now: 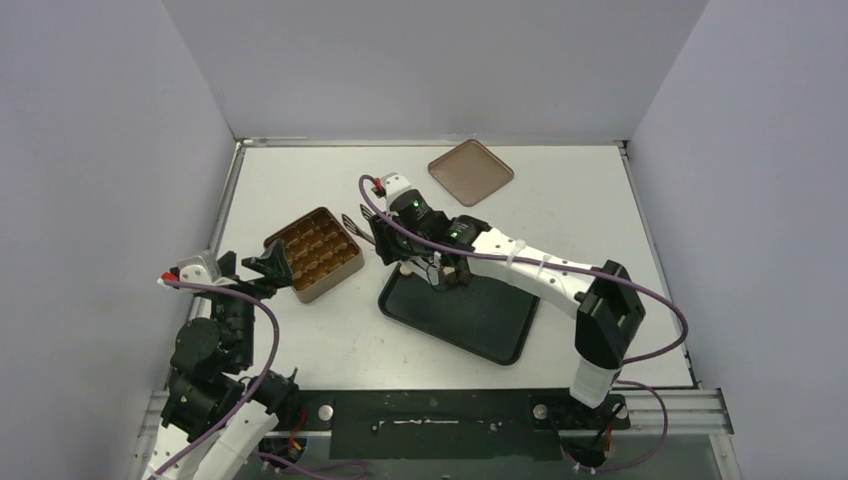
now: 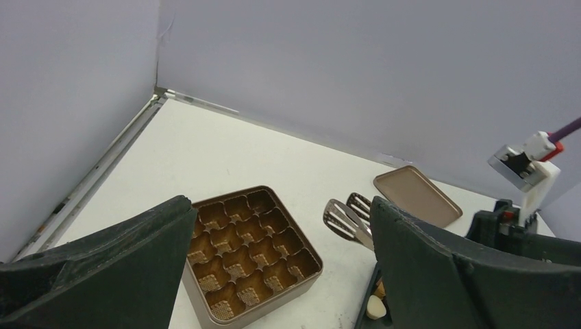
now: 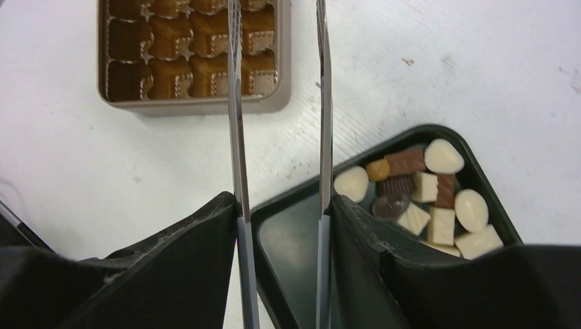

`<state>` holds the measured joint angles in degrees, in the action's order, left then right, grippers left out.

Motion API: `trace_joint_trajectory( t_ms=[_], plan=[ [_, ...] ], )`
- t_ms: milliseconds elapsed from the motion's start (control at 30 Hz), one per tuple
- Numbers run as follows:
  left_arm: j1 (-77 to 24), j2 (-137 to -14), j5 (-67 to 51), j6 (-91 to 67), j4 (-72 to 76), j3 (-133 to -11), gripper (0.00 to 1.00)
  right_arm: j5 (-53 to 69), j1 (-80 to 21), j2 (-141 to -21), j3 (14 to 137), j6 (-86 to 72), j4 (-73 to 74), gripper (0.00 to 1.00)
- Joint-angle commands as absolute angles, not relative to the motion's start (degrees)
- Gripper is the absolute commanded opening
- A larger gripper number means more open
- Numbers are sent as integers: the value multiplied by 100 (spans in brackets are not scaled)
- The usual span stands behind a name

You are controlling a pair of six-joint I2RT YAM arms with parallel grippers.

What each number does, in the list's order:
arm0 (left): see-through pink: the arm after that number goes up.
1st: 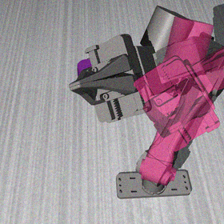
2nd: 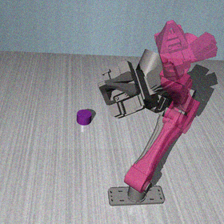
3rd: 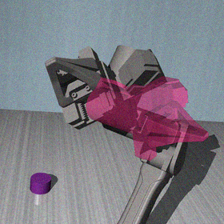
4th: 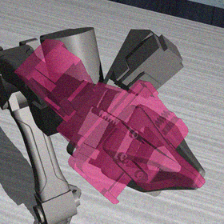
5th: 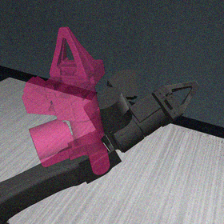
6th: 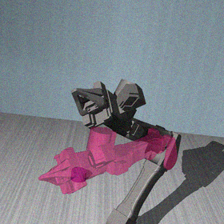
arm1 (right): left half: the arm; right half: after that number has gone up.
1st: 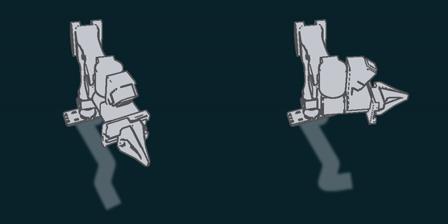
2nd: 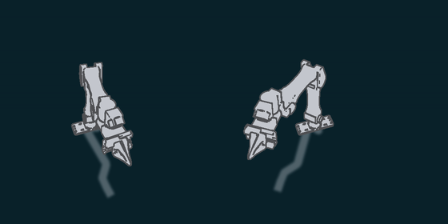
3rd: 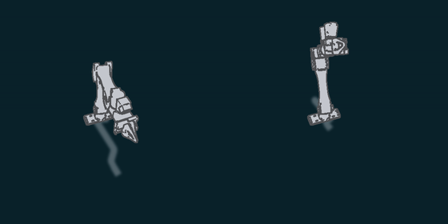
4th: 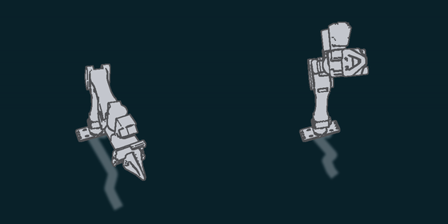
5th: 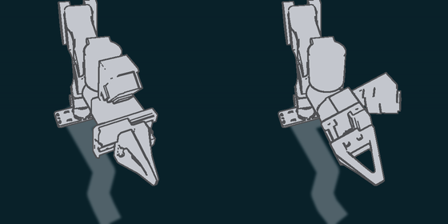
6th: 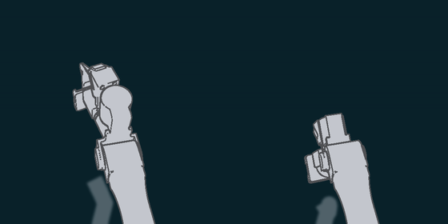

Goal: Pack the chocolate
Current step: Pick up the fake chocolate from the plate.

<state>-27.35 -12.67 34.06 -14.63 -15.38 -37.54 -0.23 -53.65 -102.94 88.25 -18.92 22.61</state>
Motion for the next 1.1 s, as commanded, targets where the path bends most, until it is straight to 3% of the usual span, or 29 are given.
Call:
trace_joint_trajectory(
  t_ms=[0, 533, 1067],
  plan=[
    [-2769, -1295, 3274, -1397, -1235, -3760, 97, -359, -5342, -9515, 8254, -1850, 2246, 48],
    [-2760, -1383, 3164, -1358, -1187, -3722, 97, -519, -5490, -8175, 6472, -2172, 2808, 48],
    [-2751, -1315, 3084, -1327, -1134, -3702, 97, -586, -5624, -8562, 6282, -2259, 2787, 48]
  ],
)
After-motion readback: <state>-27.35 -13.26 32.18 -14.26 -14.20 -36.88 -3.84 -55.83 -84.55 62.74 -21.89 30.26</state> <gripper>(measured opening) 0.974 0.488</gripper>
